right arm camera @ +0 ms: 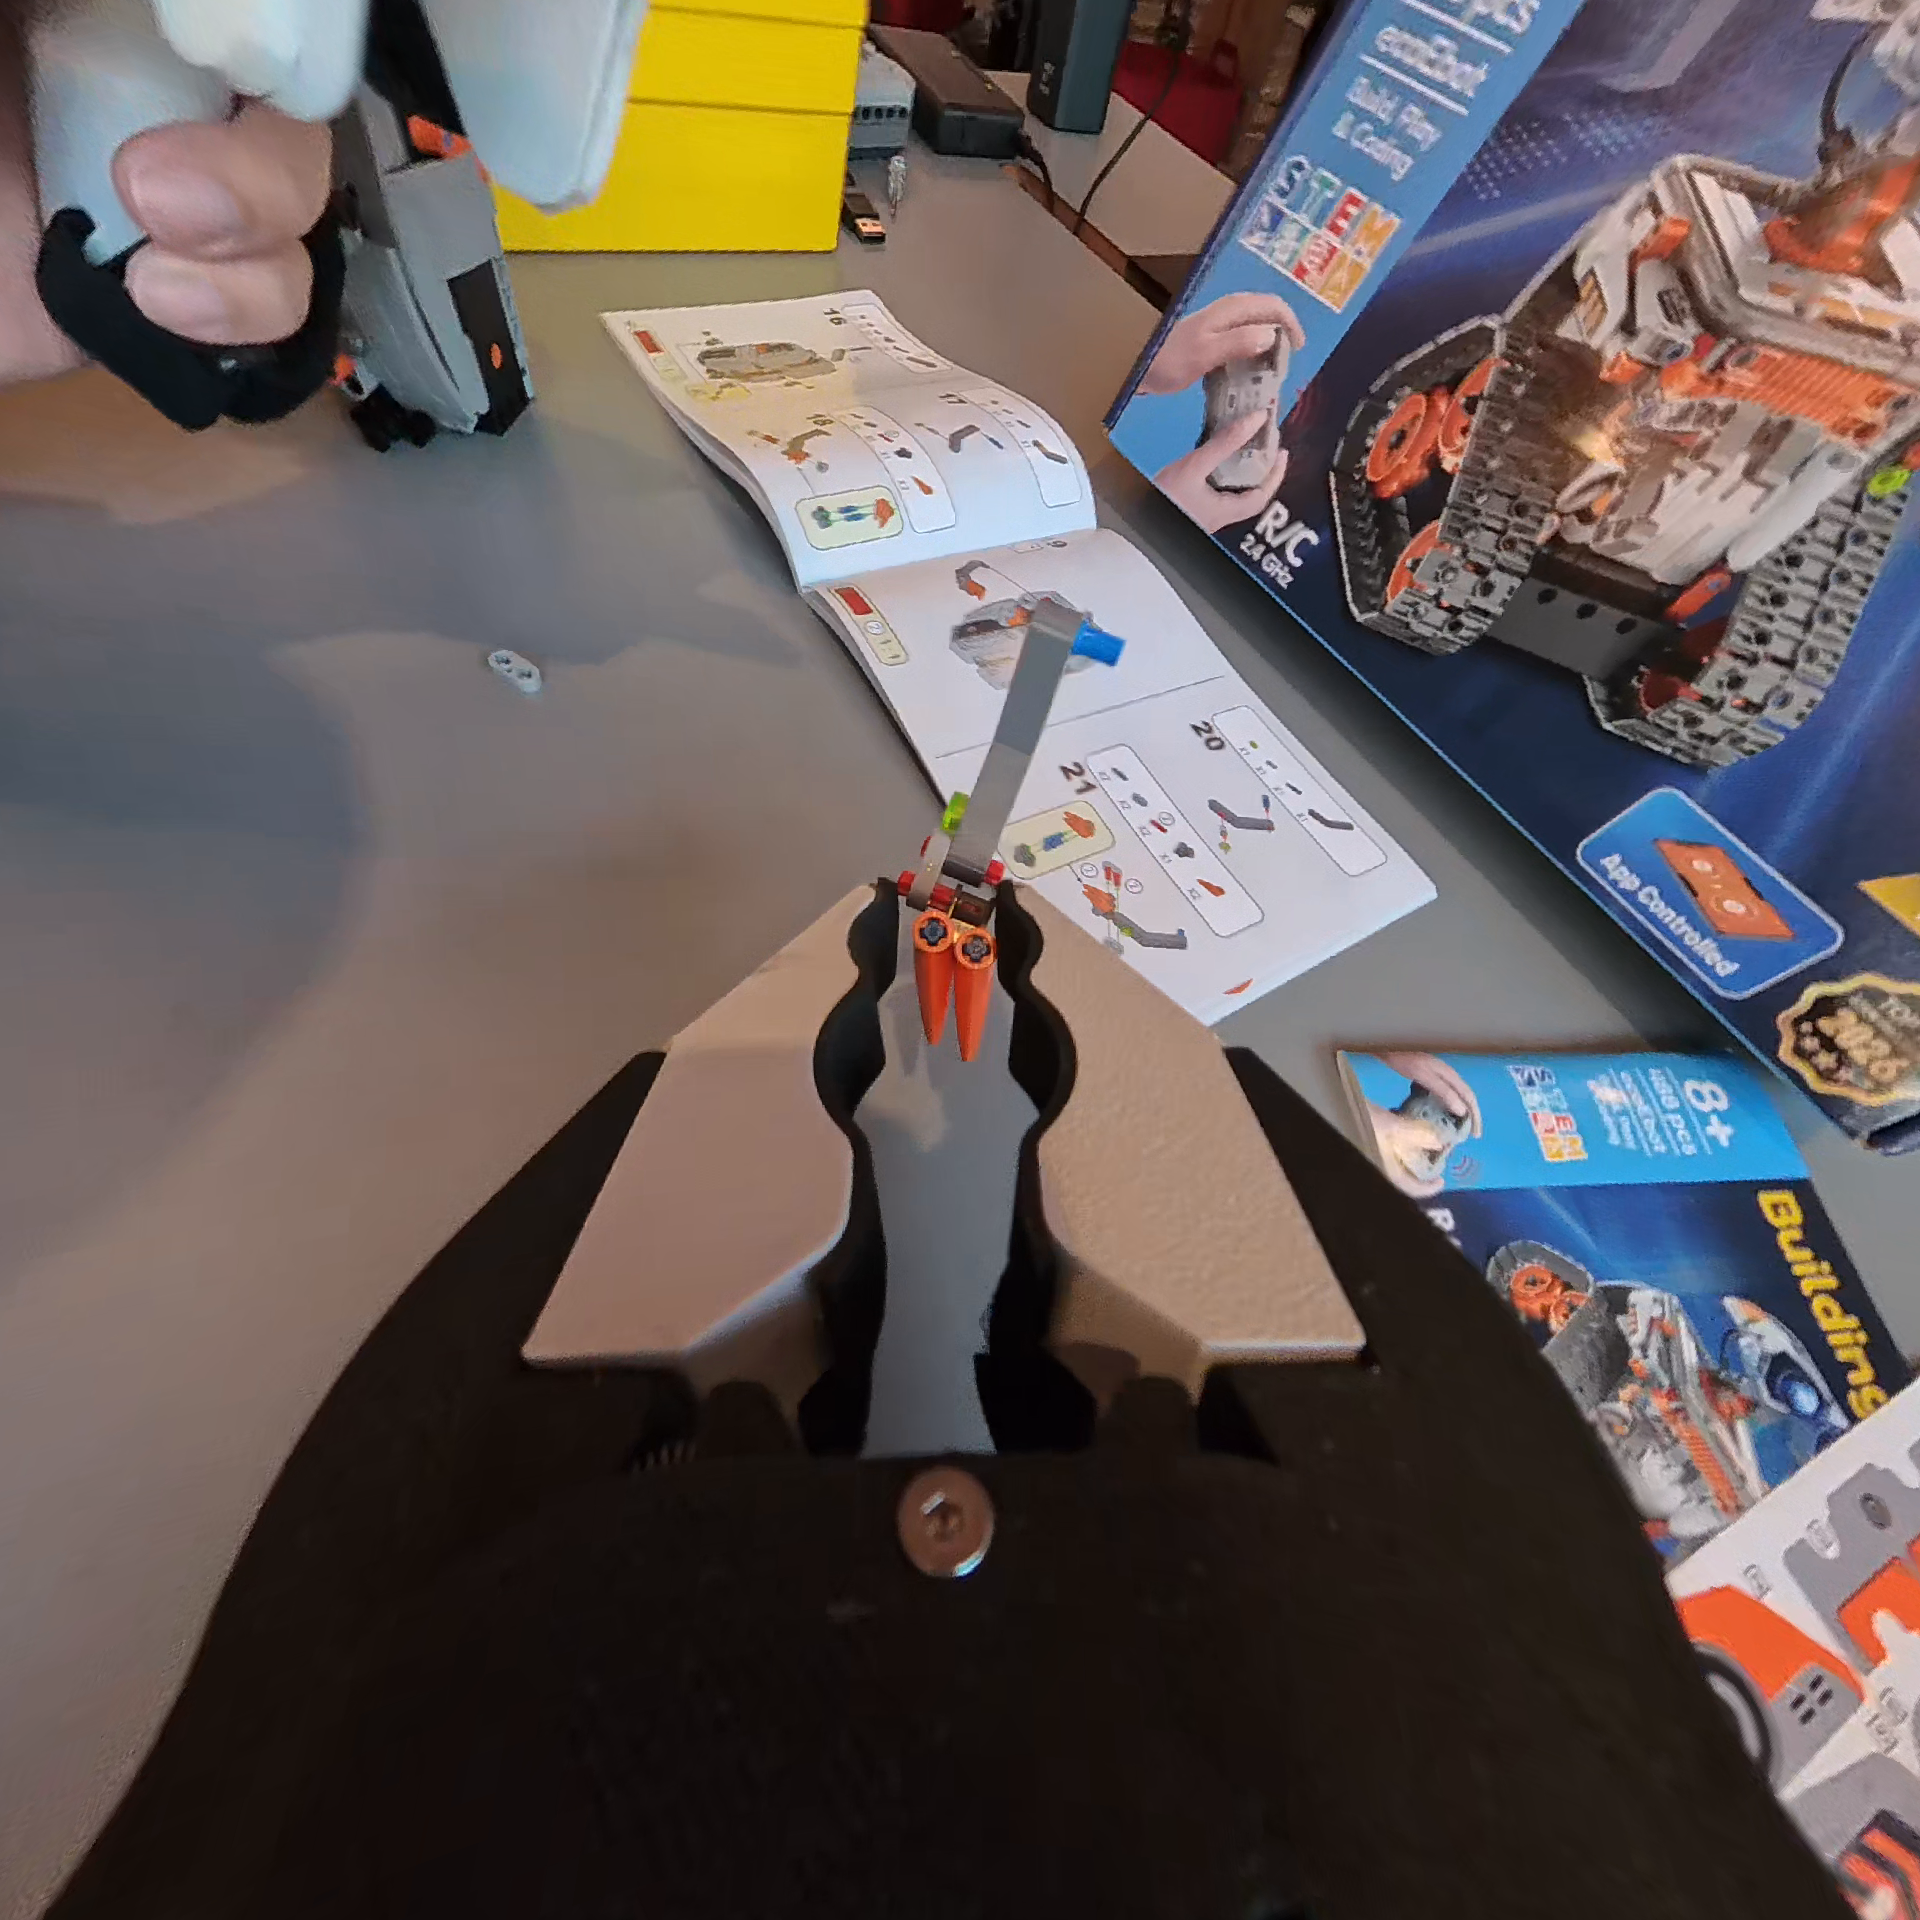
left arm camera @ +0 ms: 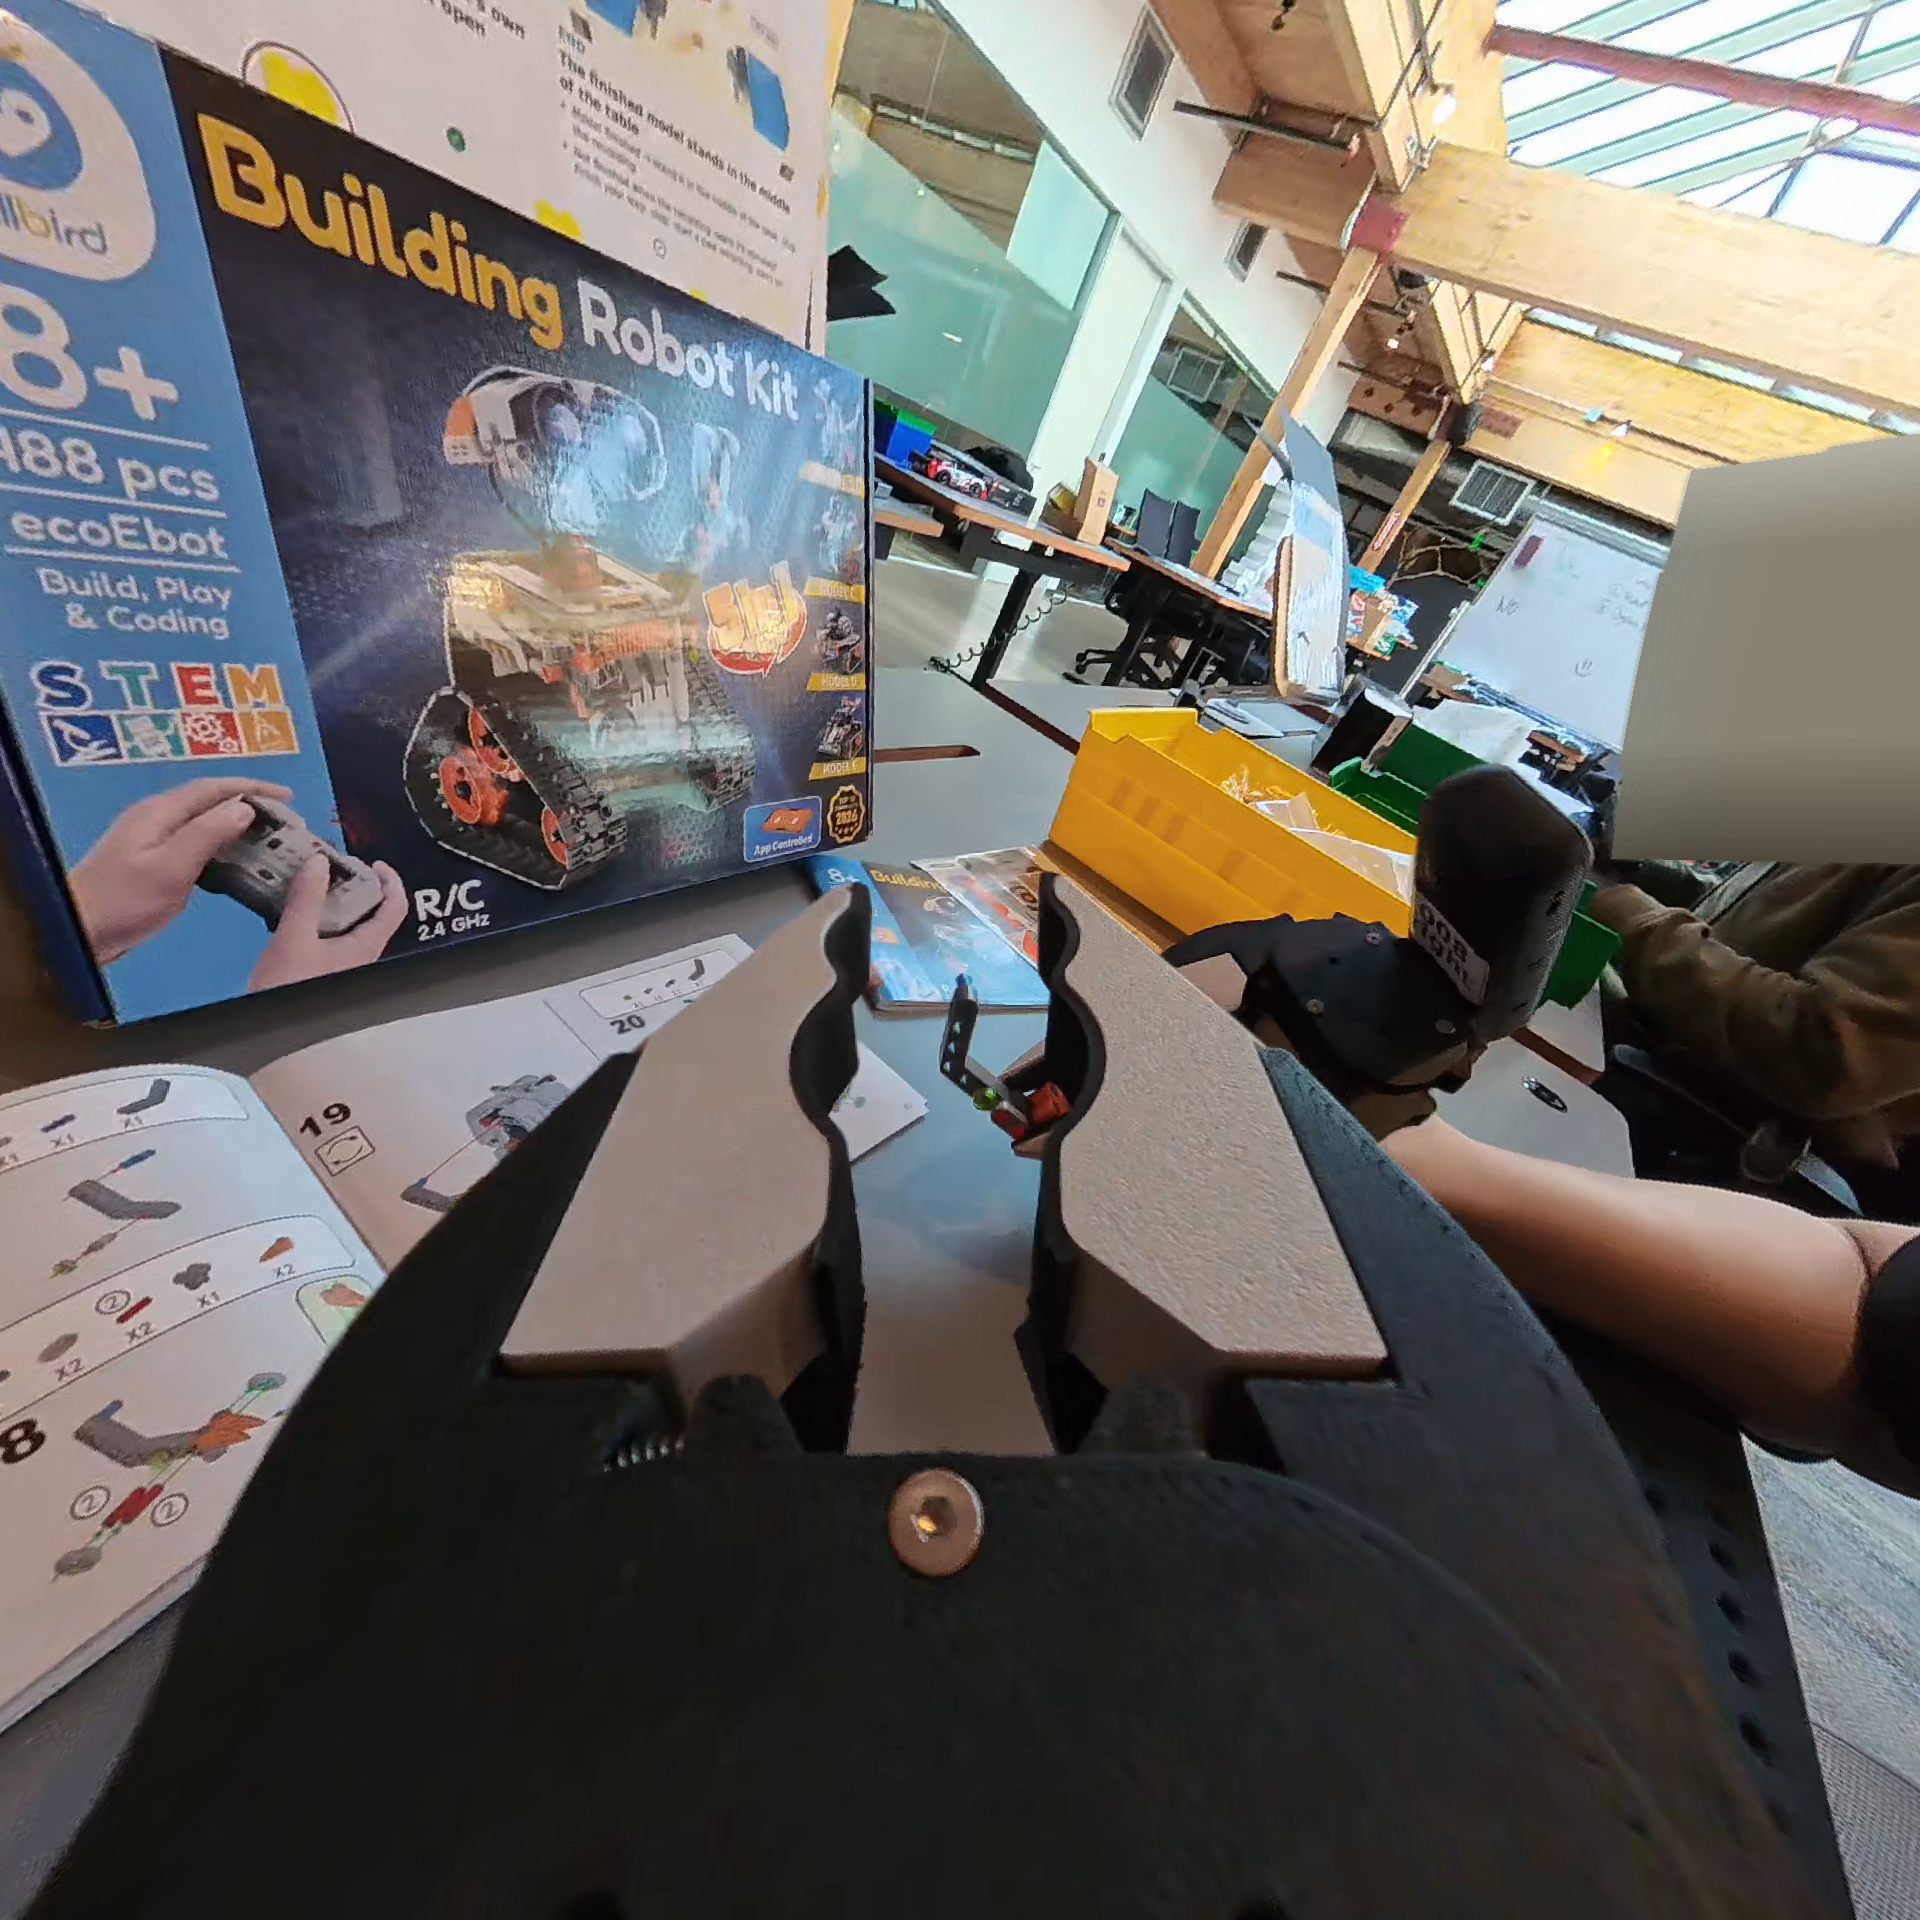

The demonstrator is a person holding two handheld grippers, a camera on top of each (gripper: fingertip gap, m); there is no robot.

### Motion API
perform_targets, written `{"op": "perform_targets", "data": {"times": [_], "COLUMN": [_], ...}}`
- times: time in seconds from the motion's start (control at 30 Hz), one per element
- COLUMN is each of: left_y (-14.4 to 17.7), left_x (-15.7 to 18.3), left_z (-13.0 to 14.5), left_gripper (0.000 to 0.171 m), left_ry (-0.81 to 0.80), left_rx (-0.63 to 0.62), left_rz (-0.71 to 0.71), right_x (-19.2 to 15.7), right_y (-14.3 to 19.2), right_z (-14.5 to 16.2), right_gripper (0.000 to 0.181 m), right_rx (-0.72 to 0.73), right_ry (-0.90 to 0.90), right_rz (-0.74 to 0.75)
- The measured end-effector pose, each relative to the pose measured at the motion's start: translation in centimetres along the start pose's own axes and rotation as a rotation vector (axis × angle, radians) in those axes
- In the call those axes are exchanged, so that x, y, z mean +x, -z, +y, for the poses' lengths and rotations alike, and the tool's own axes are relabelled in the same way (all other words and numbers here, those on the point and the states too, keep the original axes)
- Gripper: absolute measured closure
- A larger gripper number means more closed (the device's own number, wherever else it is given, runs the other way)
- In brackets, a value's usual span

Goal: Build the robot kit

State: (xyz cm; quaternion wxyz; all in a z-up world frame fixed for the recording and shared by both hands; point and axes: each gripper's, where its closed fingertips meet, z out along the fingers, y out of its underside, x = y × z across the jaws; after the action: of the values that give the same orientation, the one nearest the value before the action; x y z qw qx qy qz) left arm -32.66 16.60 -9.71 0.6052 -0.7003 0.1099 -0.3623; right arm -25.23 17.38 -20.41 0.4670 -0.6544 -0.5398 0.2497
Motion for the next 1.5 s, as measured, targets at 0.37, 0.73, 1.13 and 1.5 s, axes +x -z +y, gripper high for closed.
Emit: {"op": "perform_targets", "data": {"times": [0.37, 0.73, 1.13, 1.5], "left_y": [-3.2, -3.9, -4.1, -3.9], "left_x": [1.2, 3.3, 2.4, 2.9], "left_z": [7.5, 9.9, 10.0, 10.0], "left_gripper": [0.141, 0.166, 0.166, 0.166], "left_ry": [0.314, 0.543, 0.592, 0.543], "left_rx": [-0.248, -0.338, -0.239, -0.301], "left_rz": [0.182, 0.354, 0.225, 0.257], "right_x": [-0.4, -2.5, -1.9, -2.3], "right_y": [0.5, 0.8, 0.2, 0.4], "right_z": [-1.3, -2.4, -2.0, -1.8], "right_gripper": [0.163, 0.162, 0.158, 0.16], "right_rx": [0.052, 0.12, 0.043, 0.053], "right_ry": [0.169, 0.245, 0.183, 0.116], "right_rz": [0.047, -0.031, 0.092, 0.011]}}
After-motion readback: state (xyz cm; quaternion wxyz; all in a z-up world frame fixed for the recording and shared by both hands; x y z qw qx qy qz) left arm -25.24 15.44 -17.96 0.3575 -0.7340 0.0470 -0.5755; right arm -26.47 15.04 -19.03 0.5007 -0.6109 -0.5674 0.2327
